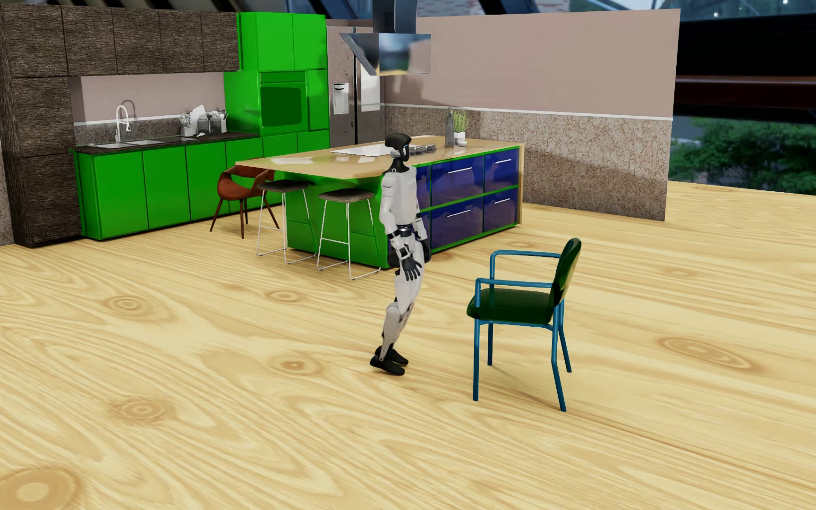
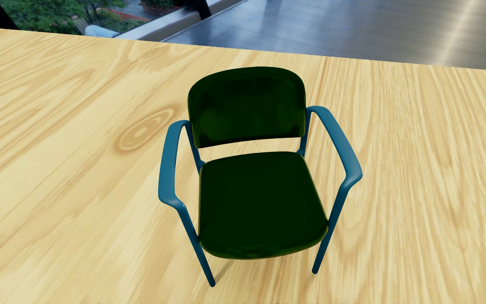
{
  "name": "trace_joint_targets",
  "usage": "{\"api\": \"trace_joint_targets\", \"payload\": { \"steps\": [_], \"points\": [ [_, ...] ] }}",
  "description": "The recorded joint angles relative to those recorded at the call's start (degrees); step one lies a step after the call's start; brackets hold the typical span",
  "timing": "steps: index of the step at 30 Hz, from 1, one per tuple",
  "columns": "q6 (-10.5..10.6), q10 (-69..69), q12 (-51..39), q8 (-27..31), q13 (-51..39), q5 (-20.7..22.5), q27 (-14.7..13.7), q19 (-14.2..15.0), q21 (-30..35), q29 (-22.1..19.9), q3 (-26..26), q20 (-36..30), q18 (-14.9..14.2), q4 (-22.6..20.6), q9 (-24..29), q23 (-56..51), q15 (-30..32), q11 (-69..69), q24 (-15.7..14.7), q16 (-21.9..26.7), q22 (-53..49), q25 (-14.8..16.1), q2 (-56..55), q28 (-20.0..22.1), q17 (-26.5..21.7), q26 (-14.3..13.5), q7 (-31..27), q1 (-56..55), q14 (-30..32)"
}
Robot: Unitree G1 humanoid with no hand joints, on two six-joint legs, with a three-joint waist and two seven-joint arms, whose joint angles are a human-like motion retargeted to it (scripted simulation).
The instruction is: Stand still
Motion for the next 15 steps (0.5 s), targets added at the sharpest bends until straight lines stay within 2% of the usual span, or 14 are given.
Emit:
{"api": "trace_joint_targets", "payload": {
  "steps": [15],
  "points": [
    [-1.0, 1.2, 0.6, 0.0, 0.5, -0.2, 0.0, 0.0, -1.2, 0.0, -0.3, 0.9, 0.0, 0.1, -0.3, -0.2, 0.4, 0.1, 0.0, 0.0, 0.2, 0.0, 0.5, 0.0, 0.7, 0.0, 0.0, 0.2, -0.8]
  ]
}}
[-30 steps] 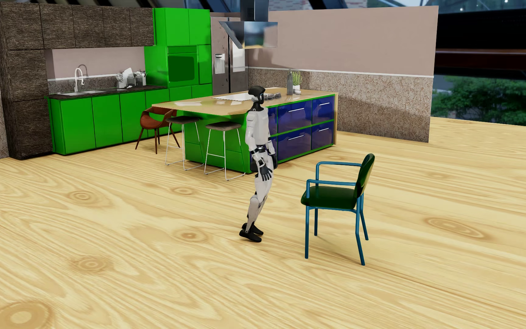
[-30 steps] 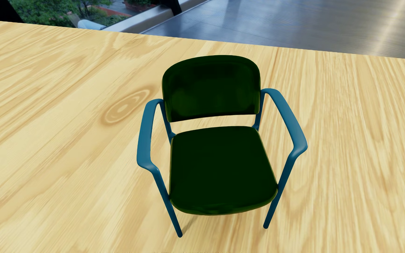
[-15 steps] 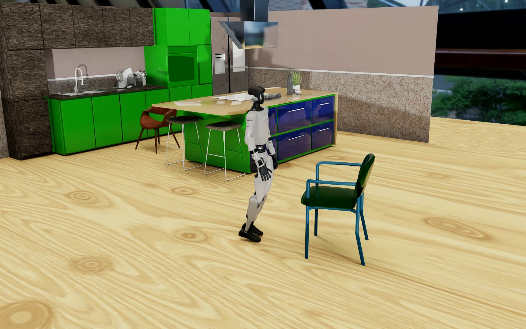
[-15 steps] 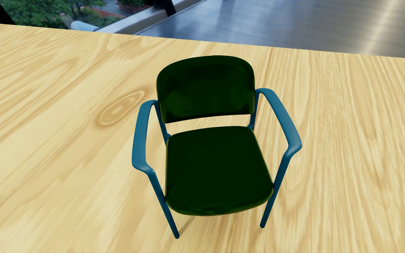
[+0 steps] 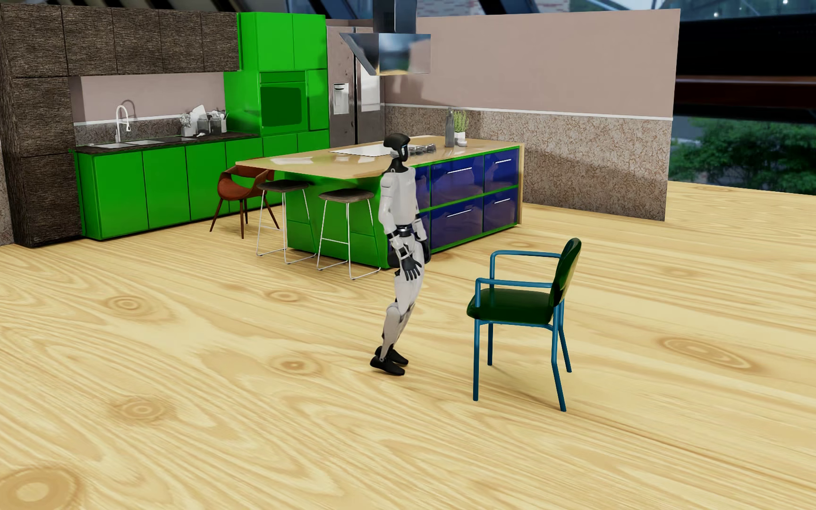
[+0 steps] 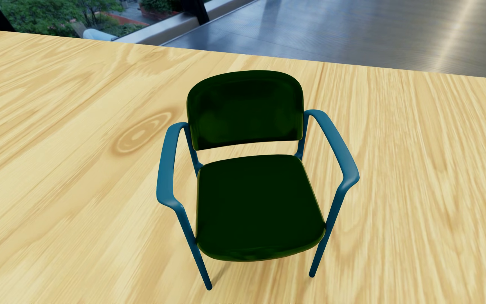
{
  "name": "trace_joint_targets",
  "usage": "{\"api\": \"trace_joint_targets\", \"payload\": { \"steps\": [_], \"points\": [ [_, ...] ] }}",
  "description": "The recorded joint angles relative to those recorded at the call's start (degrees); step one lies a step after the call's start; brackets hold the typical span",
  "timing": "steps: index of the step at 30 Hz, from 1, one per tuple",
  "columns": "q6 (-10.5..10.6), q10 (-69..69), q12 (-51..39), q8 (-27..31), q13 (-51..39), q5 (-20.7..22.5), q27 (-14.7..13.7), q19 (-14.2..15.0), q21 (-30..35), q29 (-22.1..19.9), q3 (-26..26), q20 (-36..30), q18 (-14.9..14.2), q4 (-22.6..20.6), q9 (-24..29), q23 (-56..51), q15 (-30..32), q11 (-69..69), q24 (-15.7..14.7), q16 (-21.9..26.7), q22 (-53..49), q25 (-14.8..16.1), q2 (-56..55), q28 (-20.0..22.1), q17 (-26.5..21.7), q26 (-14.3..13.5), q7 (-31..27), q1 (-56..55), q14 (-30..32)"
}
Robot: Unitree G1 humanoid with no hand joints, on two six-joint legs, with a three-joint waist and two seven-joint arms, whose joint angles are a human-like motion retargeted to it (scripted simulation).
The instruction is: Stand still
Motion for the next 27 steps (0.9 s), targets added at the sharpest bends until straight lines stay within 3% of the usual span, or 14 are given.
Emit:
{"api": "trace_joint_targets", "payload": {
  "steps": [27],
  "points": [
    [-0.5, 0.2, 0.1, 0.0, 0.2, 0.1, 0.0, 0.0, 0.3, 0.0, 0.4, -0.4, 0.0, 0.2, 0.5, 0.4, 1.6, 0.6, 0.0, 0.6, 1.3, 0.0, -0.3, 0.0, -0.1, 0.0, 0.0, -0.1, 0.1]
  ]
}}
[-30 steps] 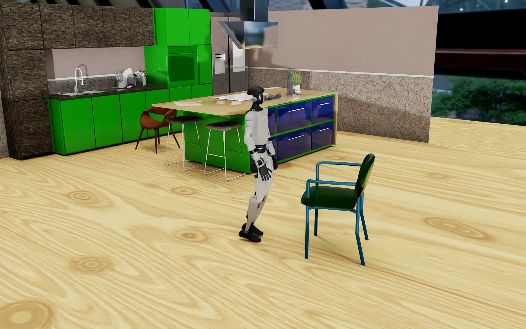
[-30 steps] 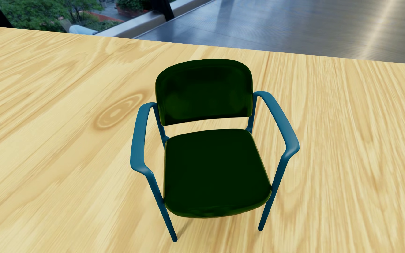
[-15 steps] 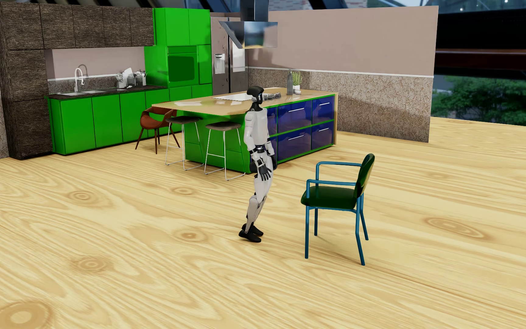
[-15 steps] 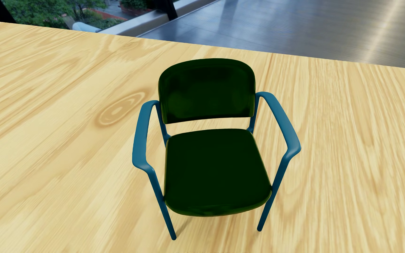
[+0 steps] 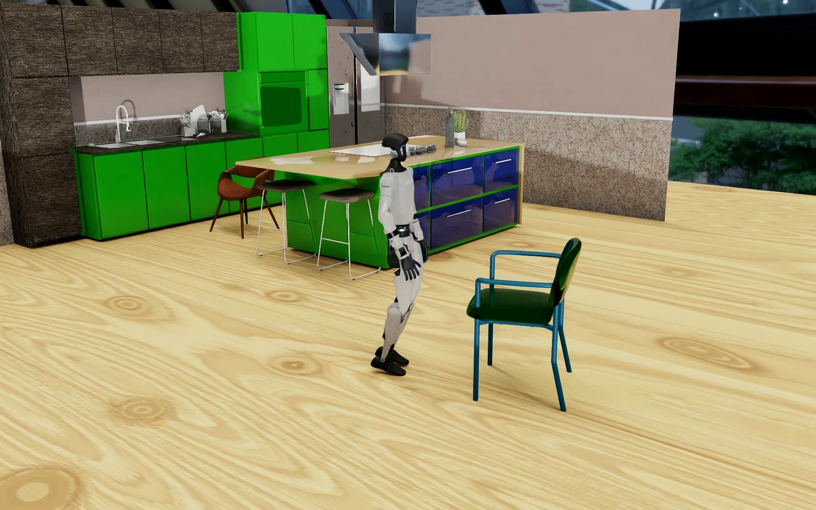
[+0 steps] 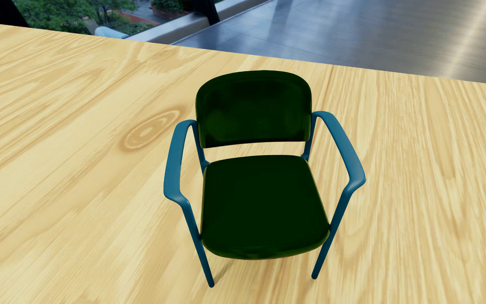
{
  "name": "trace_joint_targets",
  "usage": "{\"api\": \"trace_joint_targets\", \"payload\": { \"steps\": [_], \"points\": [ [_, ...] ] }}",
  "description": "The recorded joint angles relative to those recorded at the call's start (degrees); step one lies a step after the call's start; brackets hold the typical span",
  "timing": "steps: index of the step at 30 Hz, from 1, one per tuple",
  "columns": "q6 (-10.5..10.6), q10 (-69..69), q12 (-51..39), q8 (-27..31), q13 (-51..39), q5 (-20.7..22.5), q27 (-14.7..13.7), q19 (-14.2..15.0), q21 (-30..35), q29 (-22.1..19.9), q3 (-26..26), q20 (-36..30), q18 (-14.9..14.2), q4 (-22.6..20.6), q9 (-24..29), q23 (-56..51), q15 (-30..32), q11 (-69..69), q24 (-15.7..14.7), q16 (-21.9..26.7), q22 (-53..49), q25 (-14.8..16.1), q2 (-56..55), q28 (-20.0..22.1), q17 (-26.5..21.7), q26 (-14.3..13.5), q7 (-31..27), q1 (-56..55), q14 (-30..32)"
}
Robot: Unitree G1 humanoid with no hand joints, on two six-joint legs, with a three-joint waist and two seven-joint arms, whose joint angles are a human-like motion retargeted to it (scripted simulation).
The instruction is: Stand still
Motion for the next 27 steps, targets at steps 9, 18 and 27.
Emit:
{"api": "trace_joint_targets", "payload": {
  "steps": [9, 18, 27],
  "points": [
    [-0.2, -0.2, 0.2, 0.0, 0.3, 0.1, 0.0, 0.0, 0.3, 0.0, -0.5, 0.7, 0.0, 0.1, 0.0, 0.0, 0.1, 0.2, 0.0, 0.0, -0.3, 0.0, 0.0, 0.0, 0.2, 0.0, 0.0, 0.3, 0.1],
    [-0.6, 0.1, 0.5, 0.0, 0.3, 0.4, 0.0, 0.0, 0.5, 0.0, -0.7, 0.5, 0.0, 0.2, 0.4, -0.6, 0.1, -0.1, 0.0, 0.5, -0.8, 0.0, 0.2, 0.0, -0.1, 0.0, 0.0, 0.1, -0.3],
    [0.9, -0.9, 0.3, 0.0, -1.0, 0.6, 0.0, 0.0, 1.6, 0.0, -1.6, -1.5, 0.0, 0.4, 0.8, 0.0, -0.2, -0.3, 0.0, 0.7, -2.3, 0.0, 0.1, 0.0, -1.0, 0.0, 0.0, 0.2, 0.3]
  ]
}}
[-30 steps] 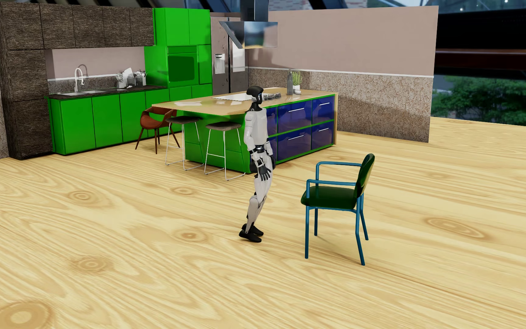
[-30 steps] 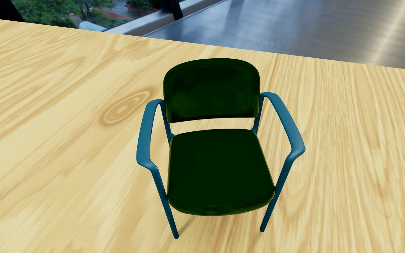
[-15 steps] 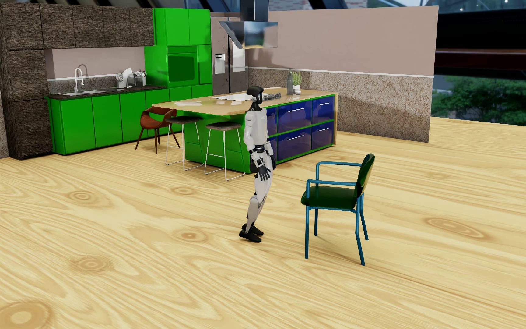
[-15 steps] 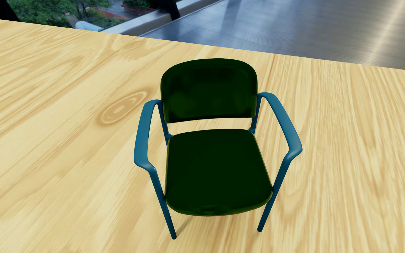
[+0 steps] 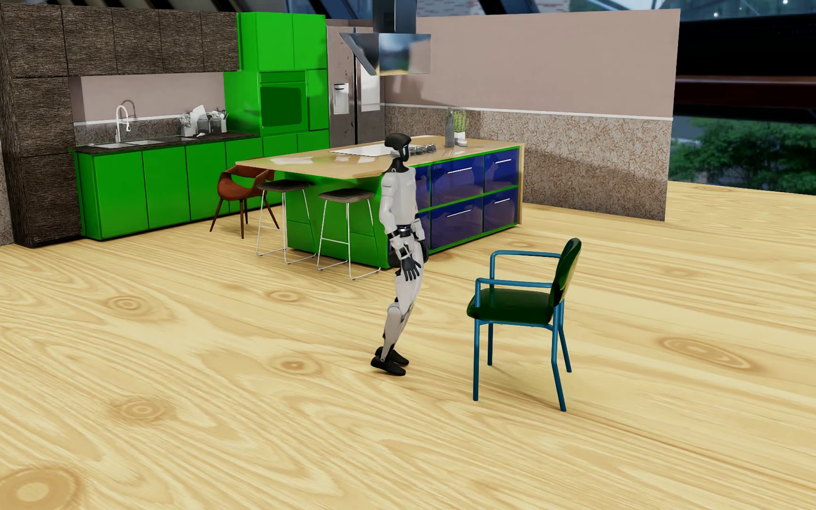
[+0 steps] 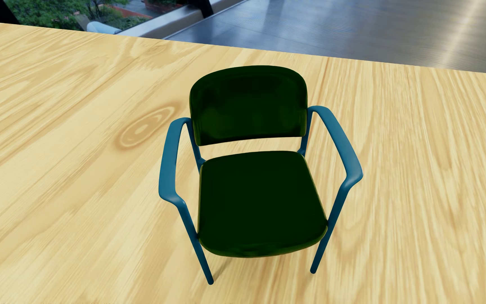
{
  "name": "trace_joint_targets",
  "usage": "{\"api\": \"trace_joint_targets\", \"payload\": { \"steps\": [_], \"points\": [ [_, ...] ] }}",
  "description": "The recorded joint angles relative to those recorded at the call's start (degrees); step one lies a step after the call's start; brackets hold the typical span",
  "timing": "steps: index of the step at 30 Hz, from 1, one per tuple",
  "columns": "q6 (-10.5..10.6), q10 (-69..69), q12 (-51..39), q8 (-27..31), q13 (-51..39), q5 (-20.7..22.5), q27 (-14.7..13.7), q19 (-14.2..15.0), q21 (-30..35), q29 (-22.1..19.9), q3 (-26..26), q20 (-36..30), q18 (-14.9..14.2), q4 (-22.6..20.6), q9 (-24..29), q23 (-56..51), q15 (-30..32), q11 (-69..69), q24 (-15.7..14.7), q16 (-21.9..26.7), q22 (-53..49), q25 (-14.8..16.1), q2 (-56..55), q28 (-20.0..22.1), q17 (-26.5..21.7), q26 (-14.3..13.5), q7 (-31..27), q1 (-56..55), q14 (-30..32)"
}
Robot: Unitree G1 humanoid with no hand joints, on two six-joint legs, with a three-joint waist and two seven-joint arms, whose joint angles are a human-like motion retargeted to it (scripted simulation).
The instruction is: Stand still
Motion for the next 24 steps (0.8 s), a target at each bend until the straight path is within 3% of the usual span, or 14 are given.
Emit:
{"api": "trace_joint_targets", "payload": {
  "steps": [24],
  "points": [
    [0.4, -1.0, -0.6, 0.0, -0.3, 0.3, 0.0, 0.0, -0.2, 0.0, 0.2, 1.4, 0.0, 0.1, -0.3, -0.2, -0.3, -0.8, 0.0, -0.6, -0.4, 0.0, 0.3, 0.0, -0.1, 0.0, 0.0, -0.2, 0.2]
  ]
}}
